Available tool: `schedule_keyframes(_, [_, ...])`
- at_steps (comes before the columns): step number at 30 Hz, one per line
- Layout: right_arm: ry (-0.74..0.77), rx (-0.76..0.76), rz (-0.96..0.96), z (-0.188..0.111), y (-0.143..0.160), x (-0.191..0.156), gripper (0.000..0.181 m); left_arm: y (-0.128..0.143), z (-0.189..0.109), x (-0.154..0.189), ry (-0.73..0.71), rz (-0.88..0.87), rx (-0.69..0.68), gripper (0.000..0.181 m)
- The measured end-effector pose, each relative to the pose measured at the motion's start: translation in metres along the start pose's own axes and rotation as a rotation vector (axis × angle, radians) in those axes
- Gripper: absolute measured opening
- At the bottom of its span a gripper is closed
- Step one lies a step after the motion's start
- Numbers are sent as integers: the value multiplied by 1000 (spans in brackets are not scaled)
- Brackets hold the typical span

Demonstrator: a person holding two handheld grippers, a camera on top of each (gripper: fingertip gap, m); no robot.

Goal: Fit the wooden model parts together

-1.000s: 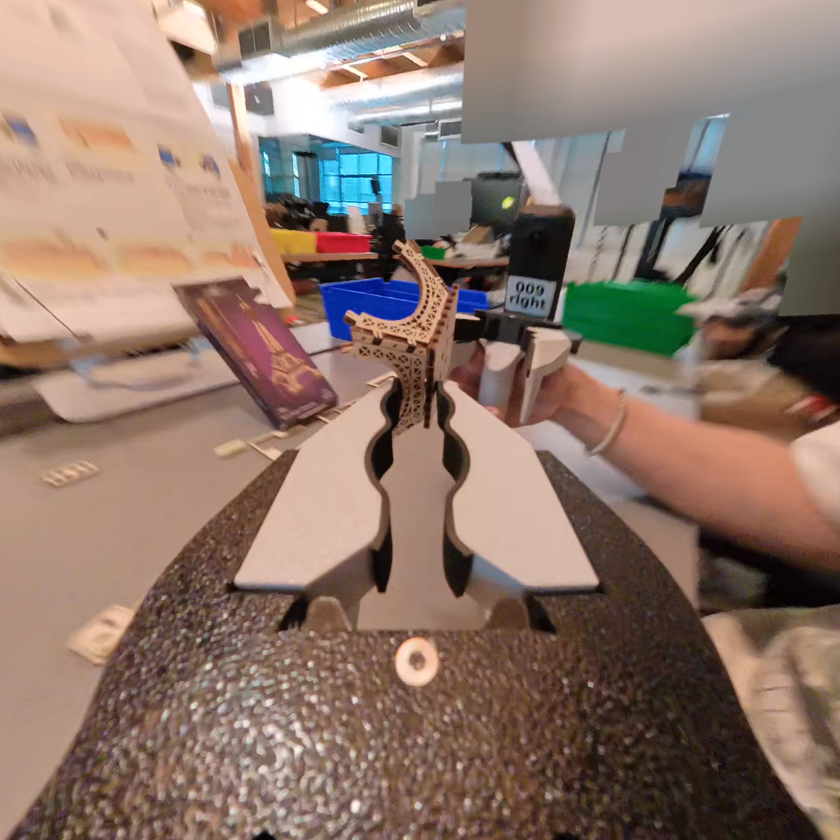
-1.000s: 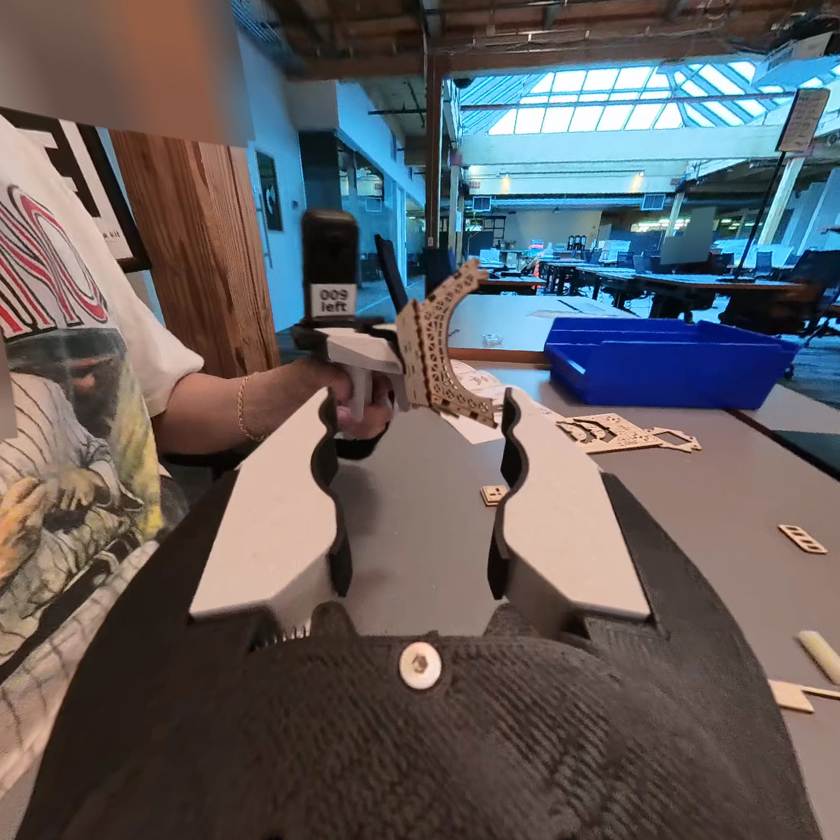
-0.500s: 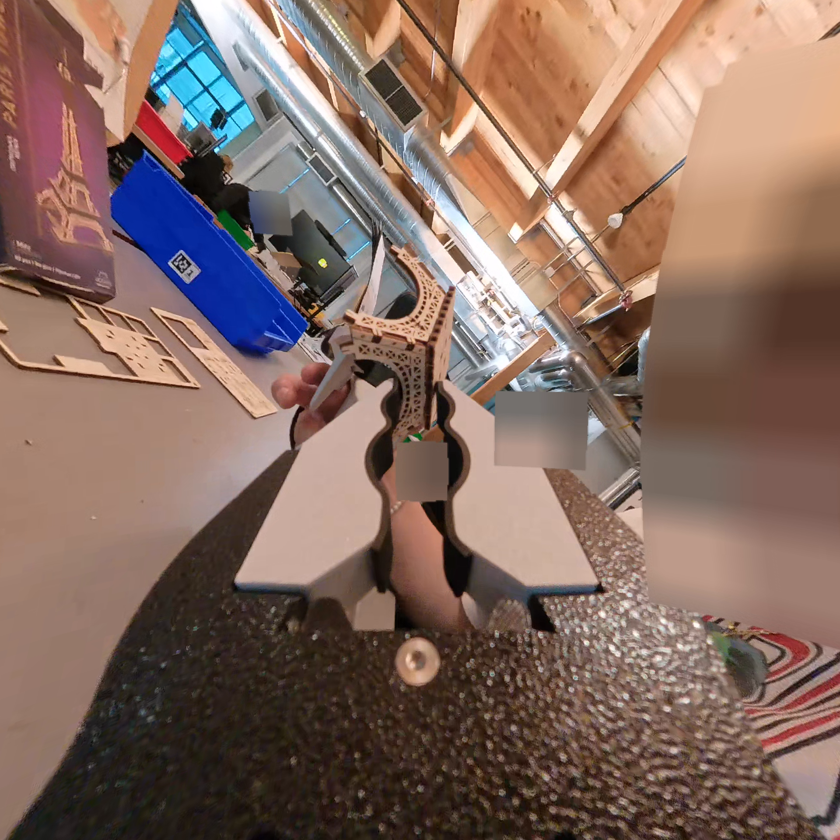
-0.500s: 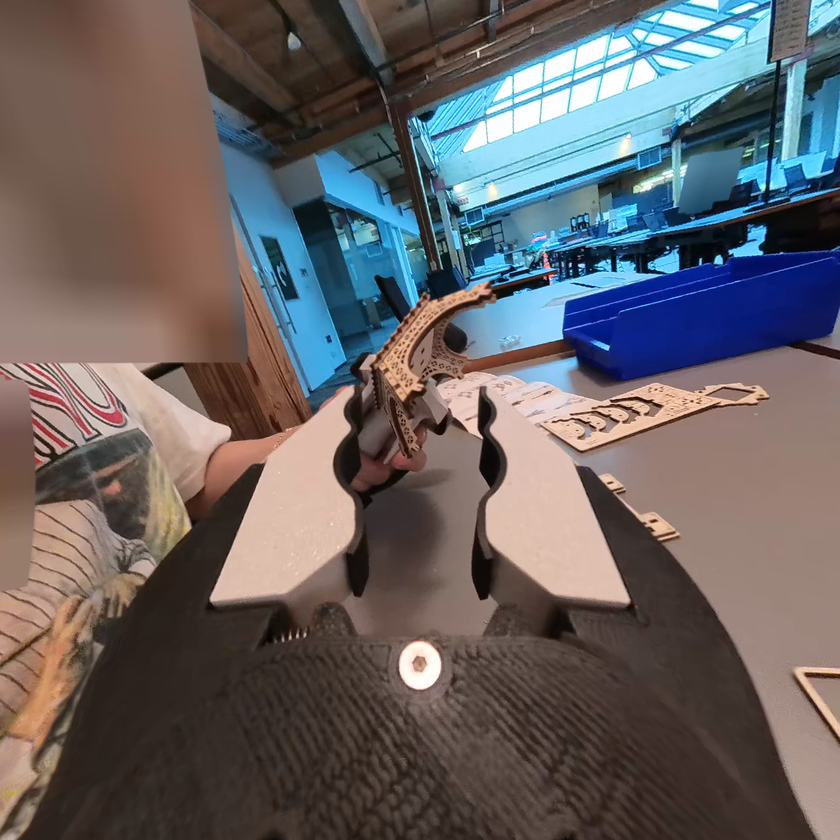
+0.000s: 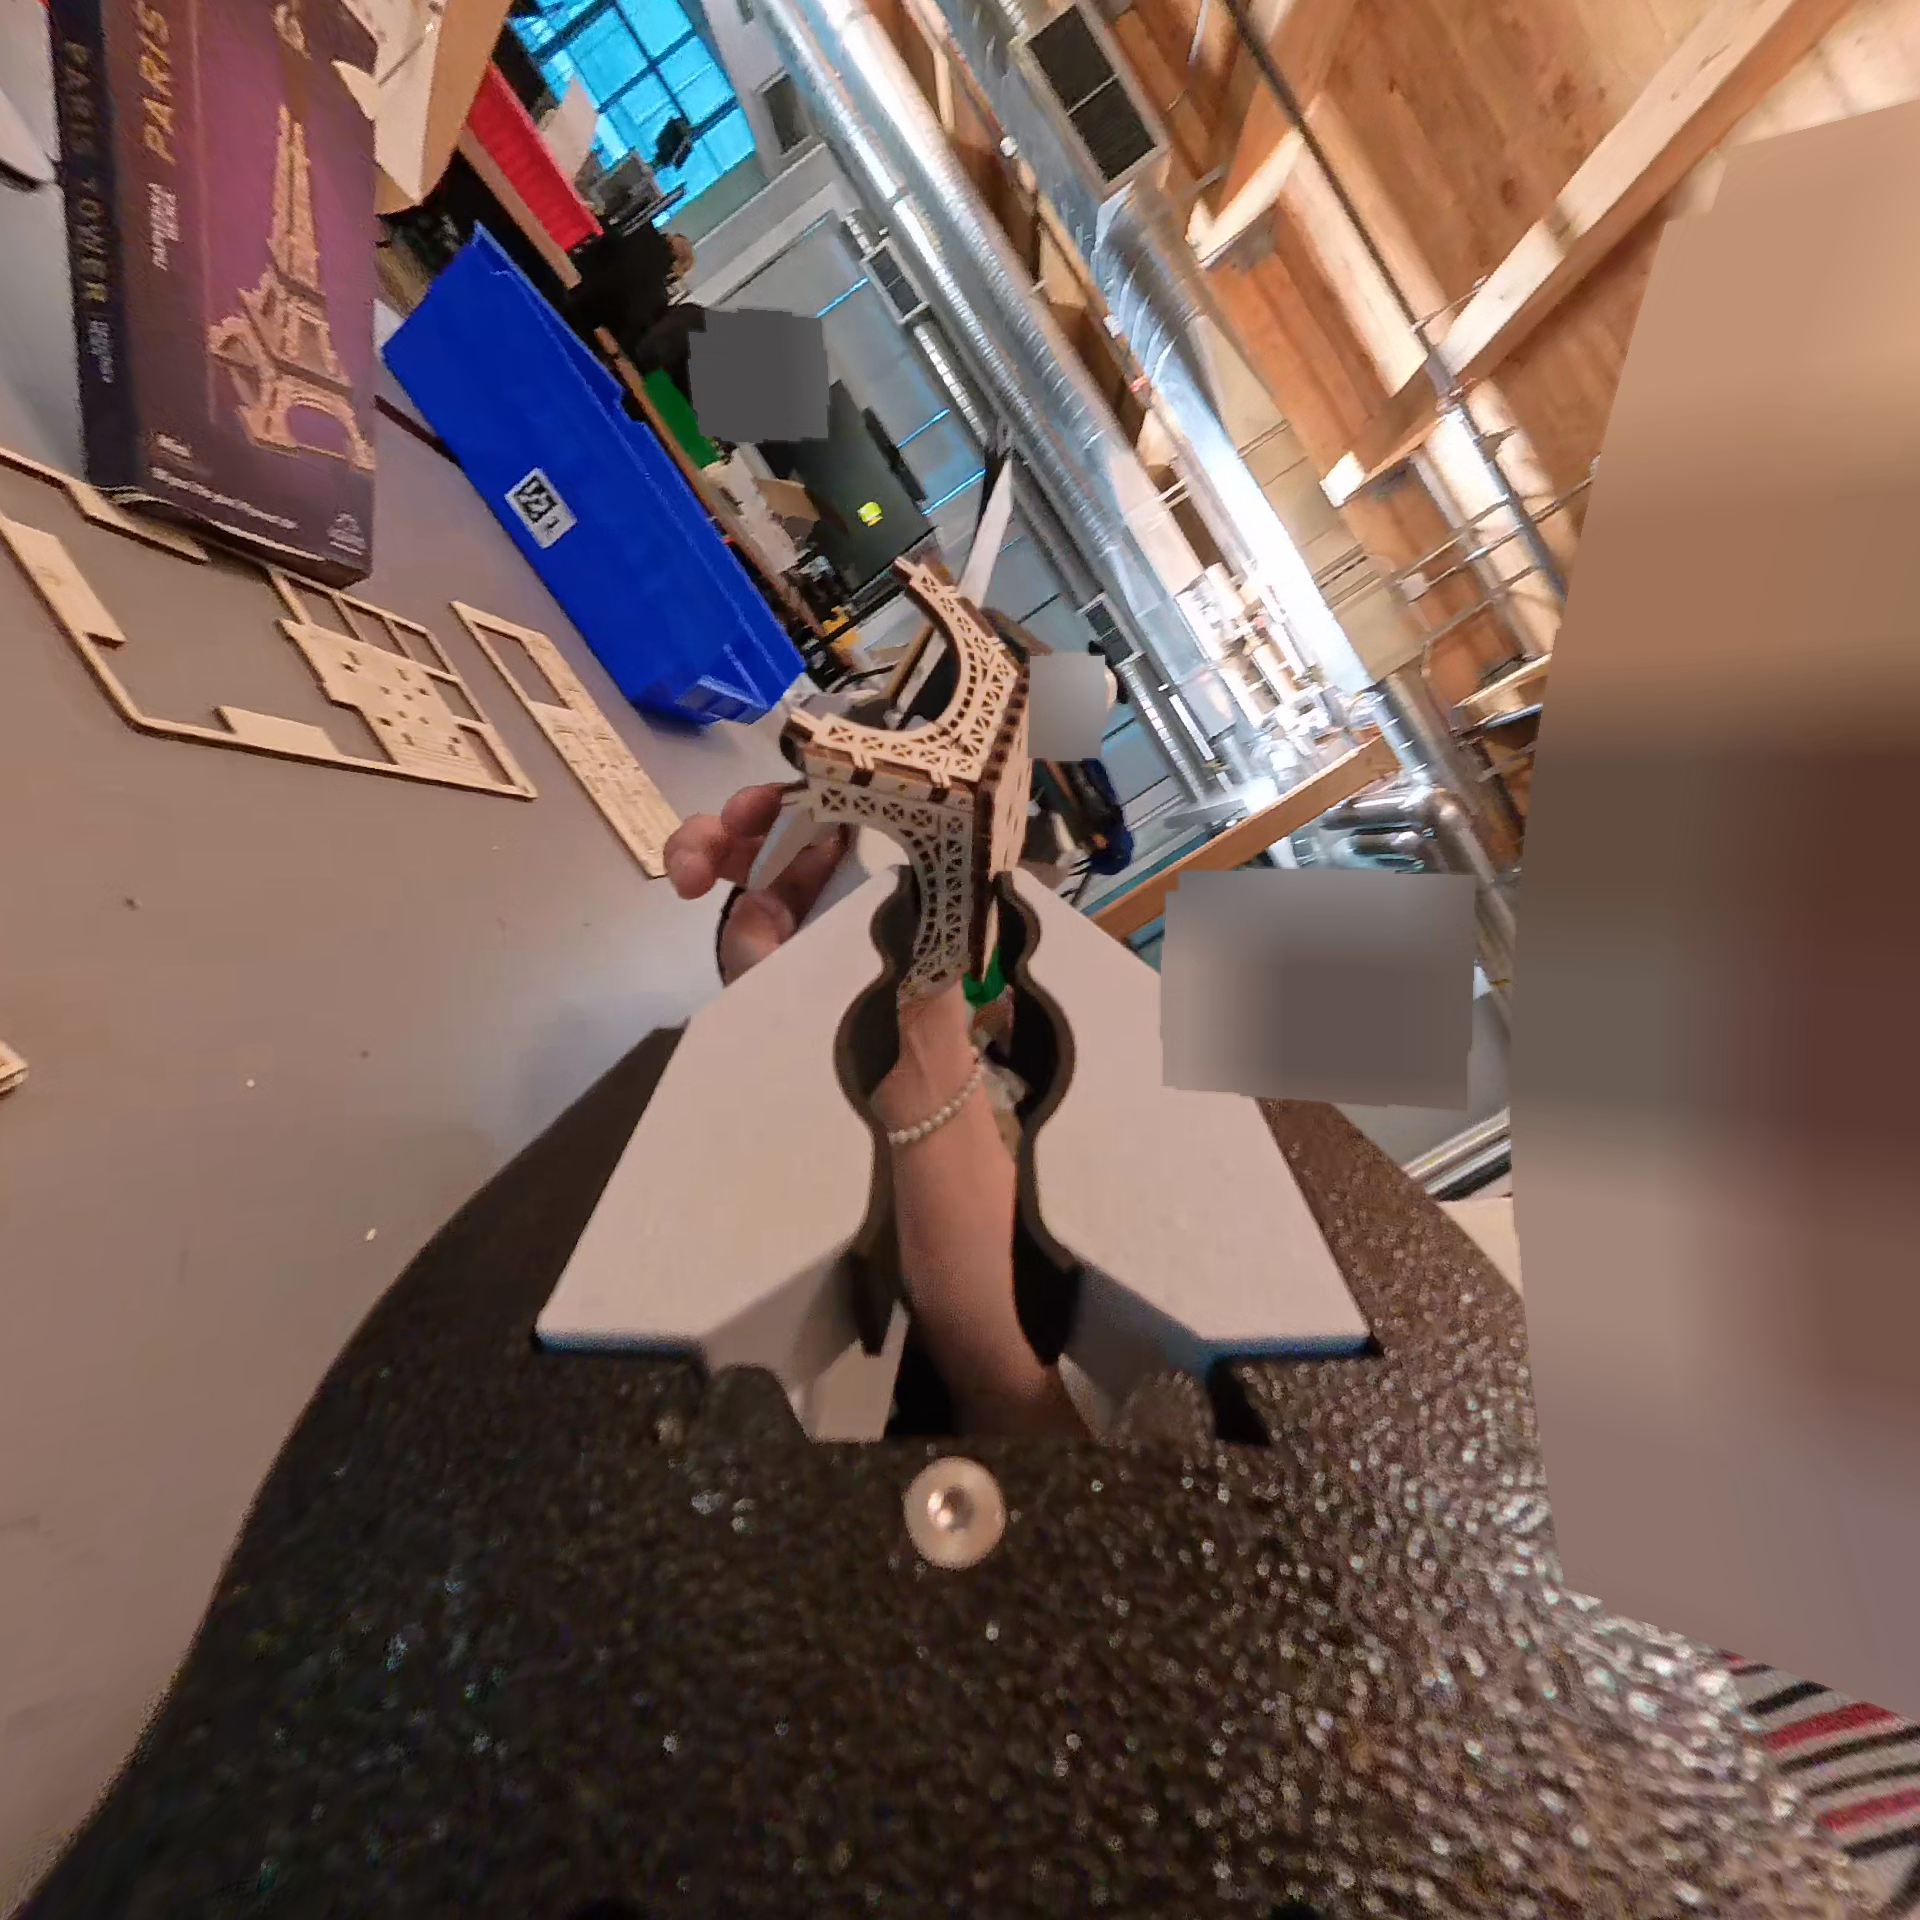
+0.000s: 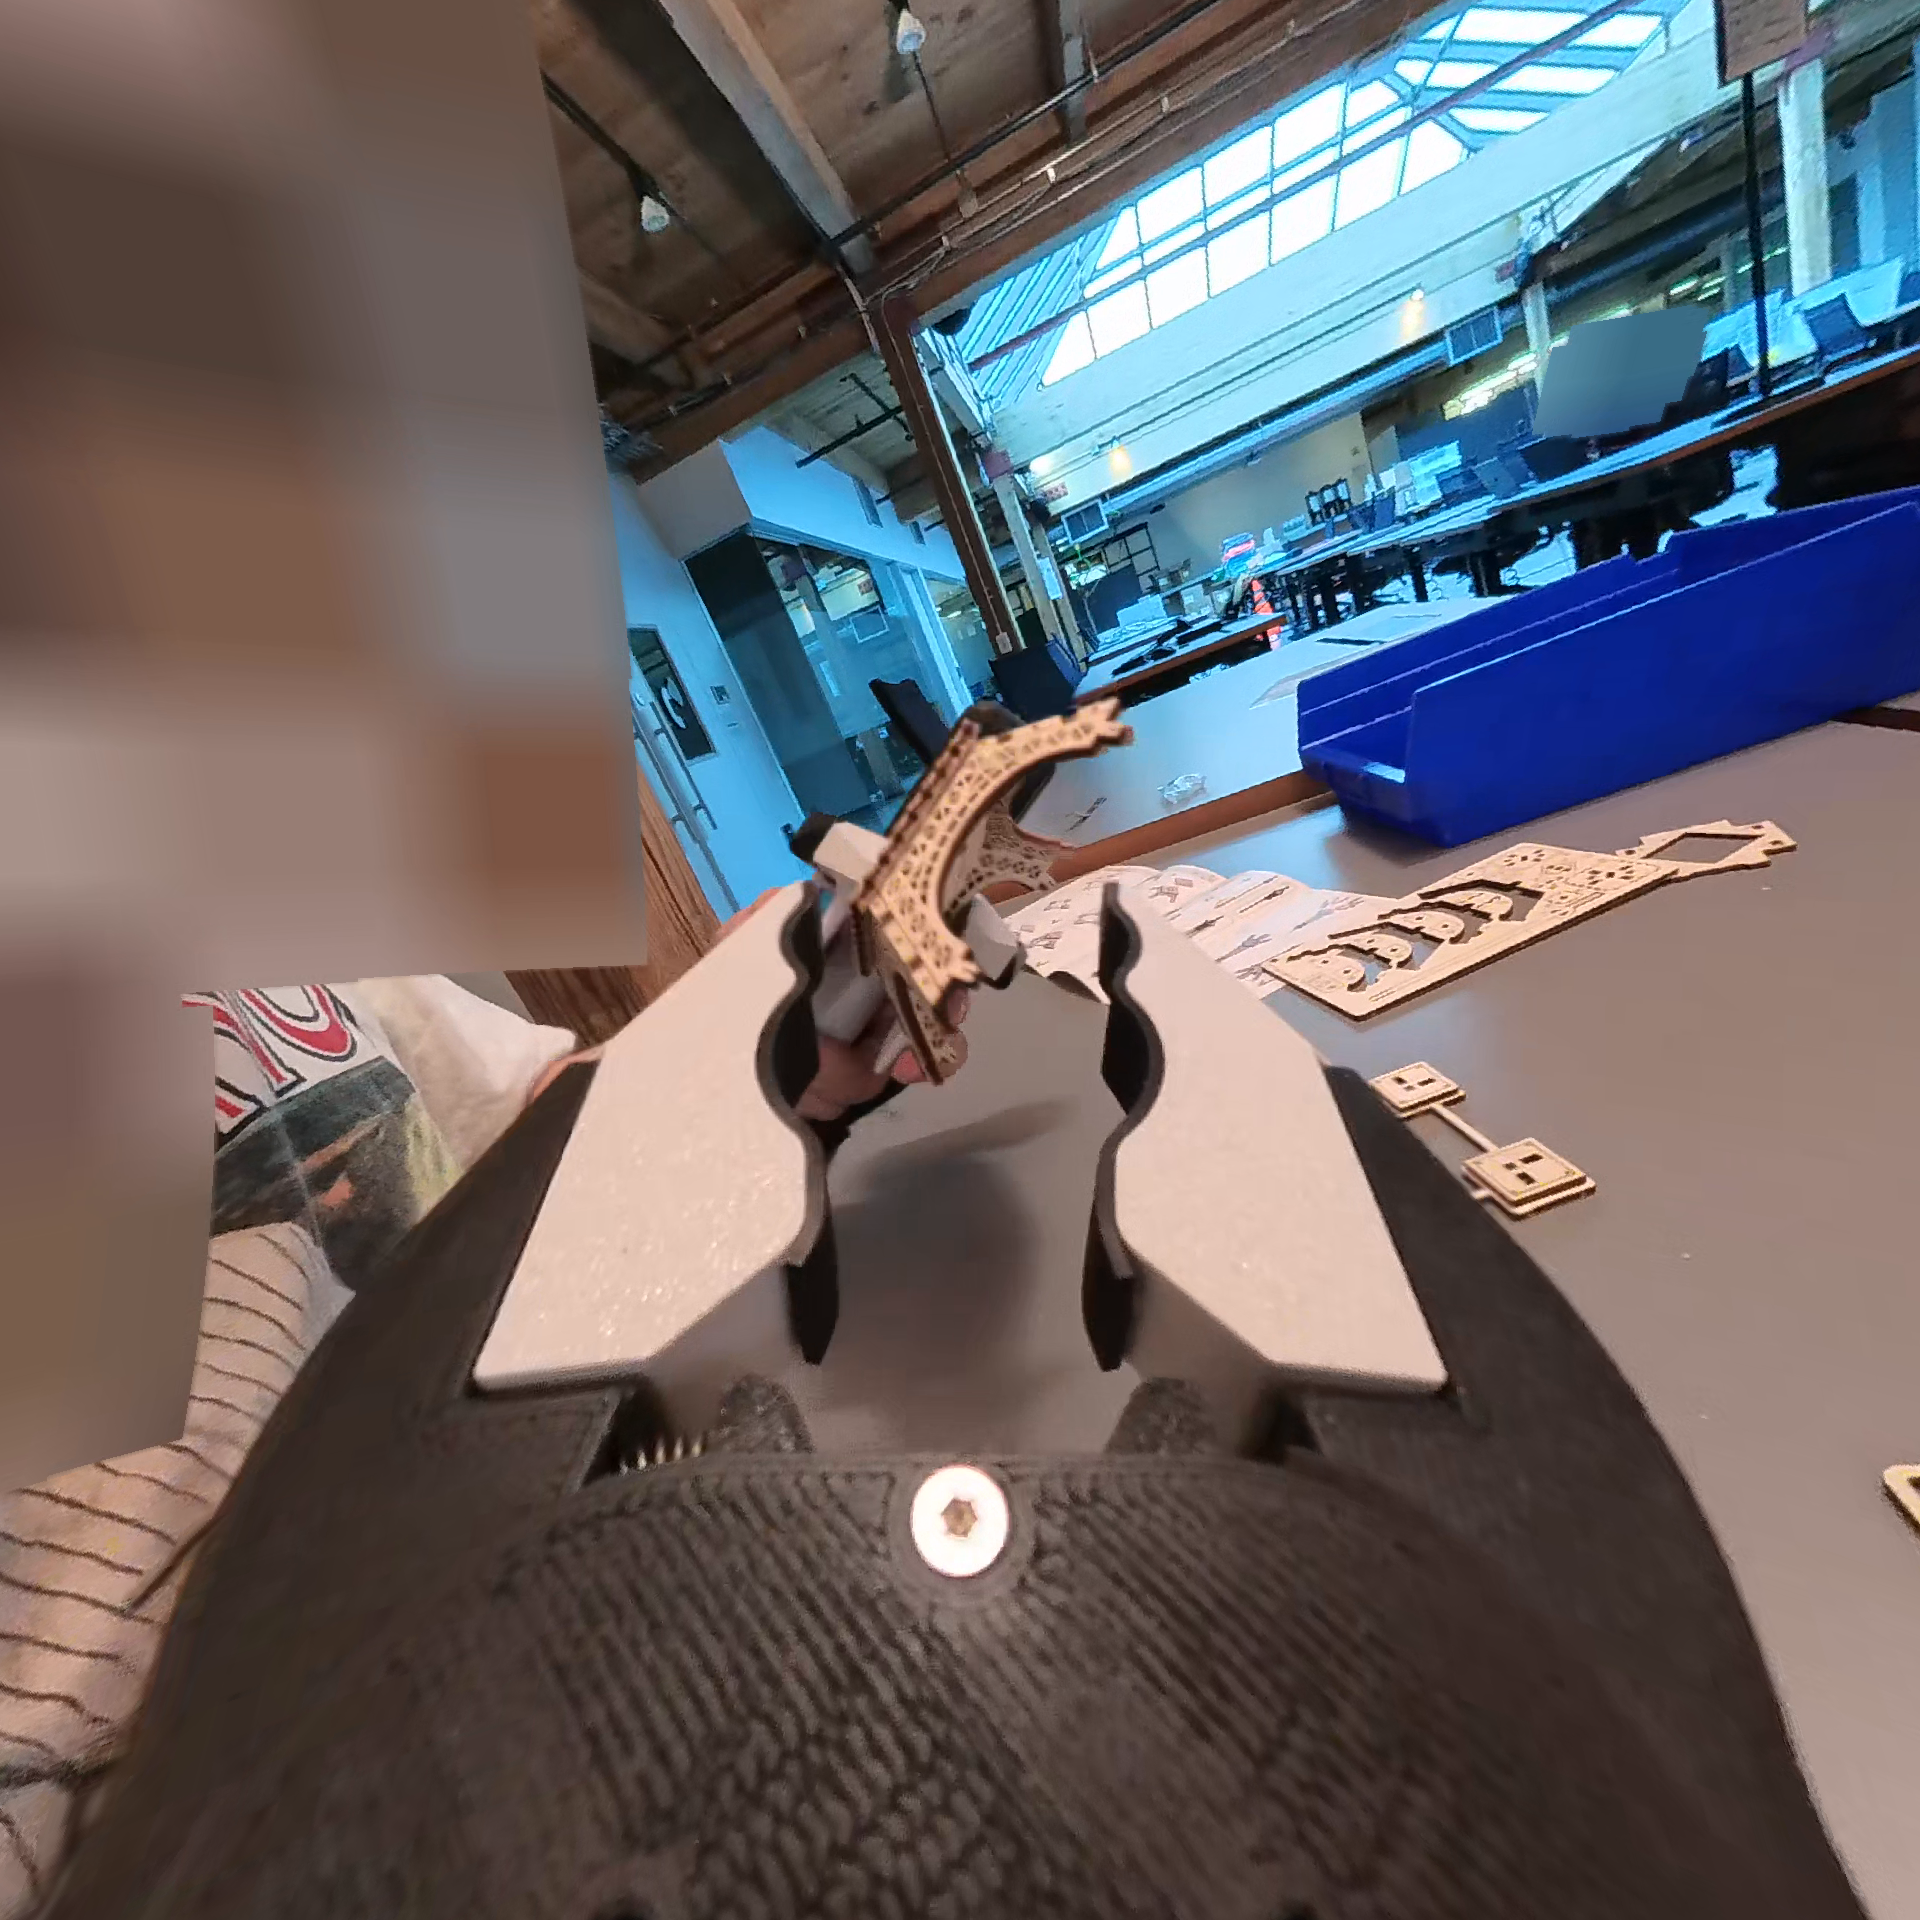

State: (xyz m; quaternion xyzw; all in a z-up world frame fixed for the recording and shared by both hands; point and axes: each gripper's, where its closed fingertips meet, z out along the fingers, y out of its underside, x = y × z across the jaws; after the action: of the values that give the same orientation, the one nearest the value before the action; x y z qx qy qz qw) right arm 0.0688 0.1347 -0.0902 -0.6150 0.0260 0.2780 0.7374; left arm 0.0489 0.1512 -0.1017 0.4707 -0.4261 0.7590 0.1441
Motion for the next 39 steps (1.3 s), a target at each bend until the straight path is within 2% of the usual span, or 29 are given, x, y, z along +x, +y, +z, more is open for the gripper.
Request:
schedule_keyframes(1, [-11, 5, 7, 0, -1, -2, 51, 1, 0, -1, -19, 13, -9, 12])
schedule_keyframes(6, [-4, -23, 6, 4, 4, 0, 50, 3, 2, -3, -53, 29, -31, 12])
schedule_keyframes(21, [-35, -49, 39, 5, 11, -2, 24, 4, 3, -6, -108, 82, -49, 12])
schedule_keyframes(39, [-65, -44, 74, 11, 12, -6, 22, 3, 2, -4, -93, 84, -41, 12])
